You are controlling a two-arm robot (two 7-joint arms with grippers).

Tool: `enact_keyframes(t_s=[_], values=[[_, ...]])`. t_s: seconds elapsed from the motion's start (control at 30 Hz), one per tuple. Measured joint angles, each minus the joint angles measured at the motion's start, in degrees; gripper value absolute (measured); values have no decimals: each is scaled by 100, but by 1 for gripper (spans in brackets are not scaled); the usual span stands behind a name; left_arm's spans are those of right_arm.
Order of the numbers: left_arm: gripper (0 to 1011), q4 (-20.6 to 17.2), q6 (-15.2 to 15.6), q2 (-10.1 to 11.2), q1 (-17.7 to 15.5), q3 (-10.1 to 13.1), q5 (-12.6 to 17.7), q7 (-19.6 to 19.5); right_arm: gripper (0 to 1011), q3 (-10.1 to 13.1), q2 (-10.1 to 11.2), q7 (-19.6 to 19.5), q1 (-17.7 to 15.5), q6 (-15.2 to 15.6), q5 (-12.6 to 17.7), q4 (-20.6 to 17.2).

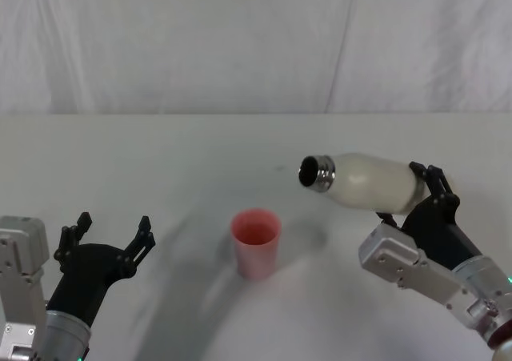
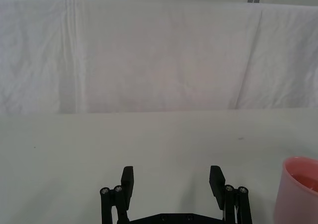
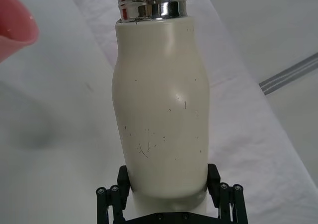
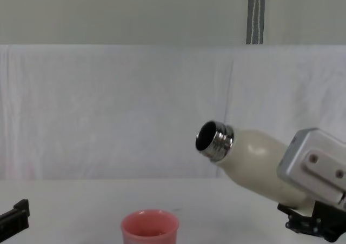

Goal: Grasp the thermos with one hand and pour water into the cup lid.

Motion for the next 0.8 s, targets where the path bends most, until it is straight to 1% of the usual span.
enact_keyframes(t_s=[0.2, 0.37, 0.63, 0.8], values=[[1001, 0, 0, 0, 0, 0, 0, 0, 960, -32, -16, 3, 4, 8, -240, 21], [1001, 0, 0, 0, 0, 0, 0, 0, 960, -57, -14, 2, 5, 18, -375, 24], [1001, 0, 0, 0, 0, 0, 0, 0, 960, -160, 50, 39, 81, 40, -684, 42], [1001, 0, 0, 0, 0, 0, 0, 0, 960, -215, 76, 47, 130, 50, -802, 69]])
